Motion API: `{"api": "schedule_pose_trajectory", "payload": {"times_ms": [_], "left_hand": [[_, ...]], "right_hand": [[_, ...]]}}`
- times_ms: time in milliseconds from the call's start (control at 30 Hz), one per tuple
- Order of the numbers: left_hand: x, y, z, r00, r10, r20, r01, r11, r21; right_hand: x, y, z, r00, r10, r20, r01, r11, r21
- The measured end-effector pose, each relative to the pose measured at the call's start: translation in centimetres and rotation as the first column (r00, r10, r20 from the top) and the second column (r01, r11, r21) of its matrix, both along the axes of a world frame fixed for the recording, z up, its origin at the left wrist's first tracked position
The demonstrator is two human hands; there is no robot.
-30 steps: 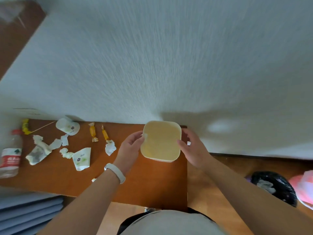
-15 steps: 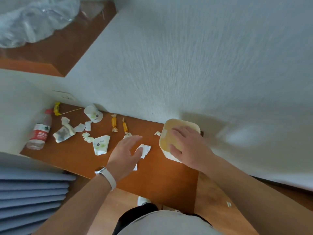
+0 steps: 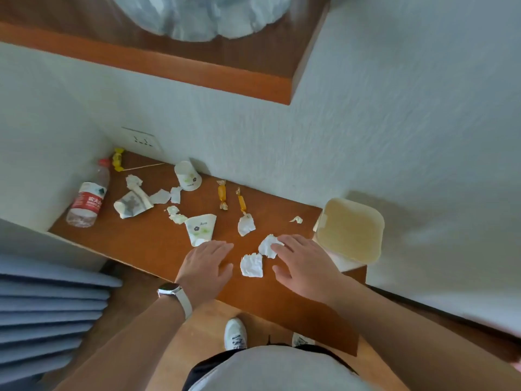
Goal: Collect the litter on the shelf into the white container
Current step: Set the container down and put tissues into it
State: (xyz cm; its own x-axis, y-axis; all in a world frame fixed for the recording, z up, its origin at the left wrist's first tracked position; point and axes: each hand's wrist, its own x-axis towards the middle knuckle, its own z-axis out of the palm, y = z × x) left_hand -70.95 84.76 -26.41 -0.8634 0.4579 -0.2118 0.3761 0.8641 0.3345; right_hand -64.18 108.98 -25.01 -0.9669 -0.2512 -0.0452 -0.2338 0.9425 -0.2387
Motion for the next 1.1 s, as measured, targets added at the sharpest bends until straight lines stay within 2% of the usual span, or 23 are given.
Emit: {"api": "schedule_pose_trajectory", "payload": {"times_ms": [433, 667, 867, 1100], "left_hand": [[-1.4, -5.8, -7.6, 0.975, -0.216, 0.049, 0.217, 0.976, -0.025], [-1.8, -6.5, -9.5, 0.973, -0.231, -0.001, 0.231, 0.972, -0.037], [-2.6, -7.1, -10.9, 0.975, -0.214, -0.062, 0.219, 0.973, 0.072], [-2.5, -6.6, -10.0, 0.982, -0.178, -0.060, 0.184, 0.977, 0.108]], "right_hand": [[-1.8, -7.3, -7.1, 0.980, -0.024, 0.199, 0.008, 0.997, 0.083], [-3.0, -9.1, -9.3, 0.977, -0.038, 0.212, 0.020, 0.996, 0.088], [-3.6, -9.6, -10.1, 0.968, -0.086, 0.236, 0.067, 0.994, 0.086], [-2.8, -8.7, -9.6, 0.950, -0.133, 0.284, 0.118, 0.991, 0.068]]}}
